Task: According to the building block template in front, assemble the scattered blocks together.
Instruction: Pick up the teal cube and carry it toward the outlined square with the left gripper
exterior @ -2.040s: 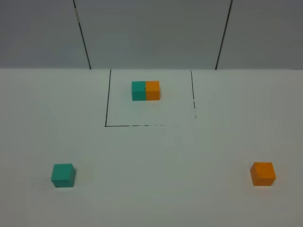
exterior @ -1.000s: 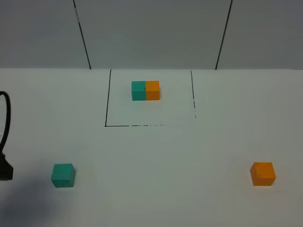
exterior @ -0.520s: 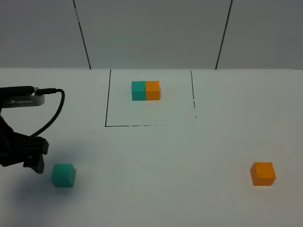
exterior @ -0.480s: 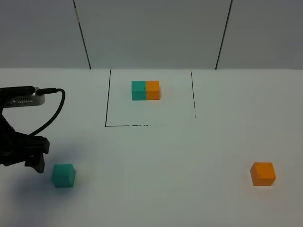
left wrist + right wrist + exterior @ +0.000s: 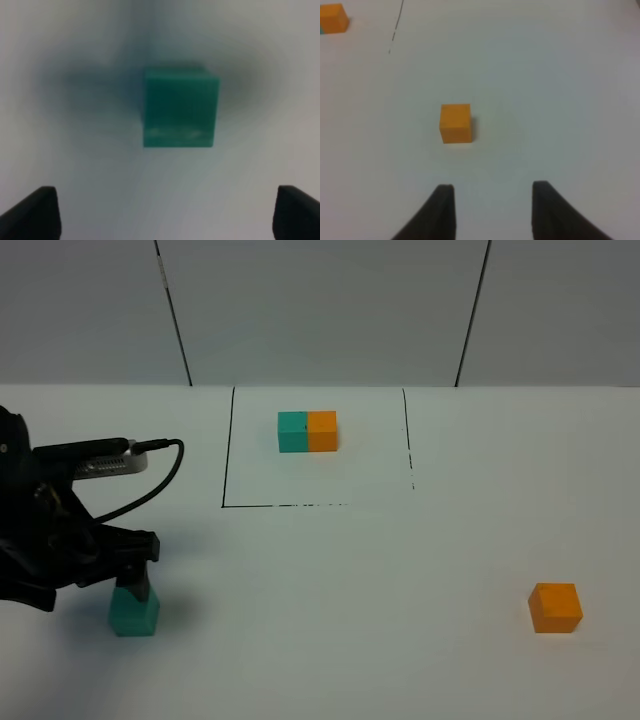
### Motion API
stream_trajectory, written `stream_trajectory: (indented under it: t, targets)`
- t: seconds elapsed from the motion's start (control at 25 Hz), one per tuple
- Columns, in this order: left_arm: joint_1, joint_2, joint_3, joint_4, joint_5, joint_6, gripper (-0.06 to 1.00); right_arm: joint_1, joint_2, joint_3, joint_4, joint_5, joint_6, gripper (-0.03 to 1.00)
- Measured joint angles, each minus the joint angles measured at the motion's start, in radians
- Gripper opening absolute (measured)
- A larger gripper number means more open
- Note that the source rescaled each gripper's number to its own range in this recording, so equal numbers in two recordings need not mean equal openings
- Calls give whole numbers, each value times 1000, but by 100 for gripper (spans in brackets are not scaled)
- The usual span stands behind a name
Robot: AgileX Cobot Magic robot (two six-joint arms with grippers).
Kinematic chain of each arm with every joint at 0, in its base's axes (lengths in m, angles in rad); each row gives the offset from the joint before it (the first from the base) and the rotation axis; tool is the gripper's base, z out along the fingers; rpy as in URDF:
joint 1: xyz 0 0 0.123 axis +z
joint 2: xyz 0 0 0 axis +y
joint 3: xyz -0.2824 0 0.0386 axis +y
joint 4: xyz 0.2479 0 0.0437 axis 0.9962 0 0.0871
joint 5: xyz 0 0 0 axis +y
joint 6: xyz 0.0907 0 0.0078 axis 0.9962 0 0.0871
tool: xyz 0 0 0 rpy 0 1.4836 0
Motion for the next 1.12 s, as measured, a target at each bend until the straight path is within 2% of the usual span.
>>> stream_trajectory:
  t: [0.4, 1.12]
  targets:
    - [-20, 154, 0, -8, -60, 2, 80, 0, 0, 0, 0, 0, 0, 0]
    - [-20, 291, -1, -10, -208, -11, 76, 0, 0, 0, 0, 0, 0, 0]
